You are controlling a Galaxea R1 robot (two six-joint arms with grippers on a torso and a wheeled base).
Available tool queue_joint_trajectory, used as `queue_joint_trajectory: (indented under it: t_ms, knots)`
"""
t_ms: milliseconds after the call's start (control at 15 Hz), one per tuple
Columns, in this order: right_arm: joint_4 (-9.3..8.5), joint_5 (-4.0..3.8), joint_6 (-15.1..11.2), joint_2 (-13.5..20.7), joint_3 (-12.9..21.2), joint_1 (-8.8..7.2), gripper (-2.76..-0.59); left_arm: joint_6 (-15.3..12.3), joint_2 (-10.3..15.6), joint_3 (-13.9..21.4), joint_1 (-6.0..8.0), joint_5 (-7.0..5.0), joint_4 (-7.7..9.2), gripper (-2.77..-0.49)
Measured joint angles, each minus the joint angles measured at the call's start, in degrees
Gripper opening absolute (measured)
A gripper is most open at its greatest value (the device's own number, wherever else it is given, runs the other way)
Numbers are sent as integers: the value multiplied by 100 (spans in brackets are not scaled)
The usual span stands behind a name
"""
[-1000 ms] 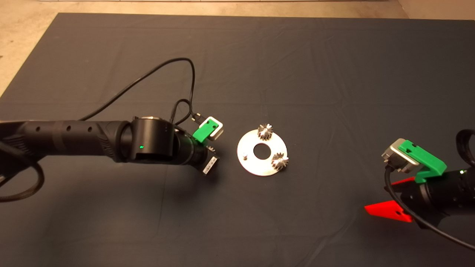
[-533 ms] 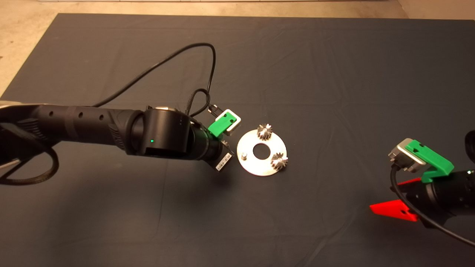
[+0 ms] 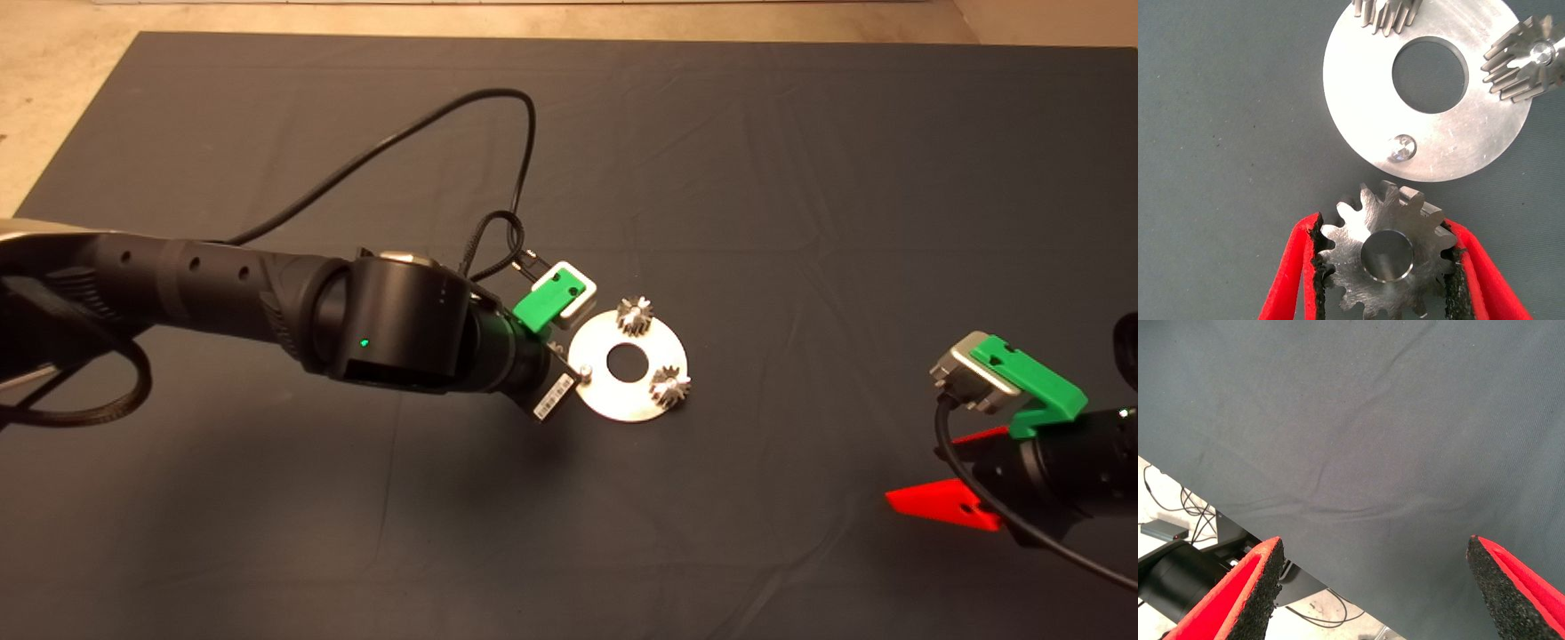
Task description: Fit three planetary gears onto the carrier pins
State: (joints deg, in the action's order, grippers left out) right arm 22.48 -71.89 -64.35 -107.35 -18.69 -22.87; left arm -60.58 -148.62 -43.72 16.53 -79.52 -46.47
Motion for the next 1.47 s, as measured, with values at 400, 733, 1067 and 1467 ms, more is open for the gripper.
queue_joint_trajectory:
  t_ms: [400, 733, 1067, 1467]
  knots:
    - [0, -11, 0, 7, 10, 1, -133, -22, -282, -25, 0, 6, -2, -245]
    - [0, -24, 5, 7, 12, 1, -133, -17, -332, -175, -5, 4, -90, -245]
    - [-2, -30, 46, 72, 15, 1, -133, 2, -373, -319, -59, 11, -202, -245]
    - [-1, -27, 60, 106, 15, 1, -133, 104, -467, -425, -207, 48, -218, -245]
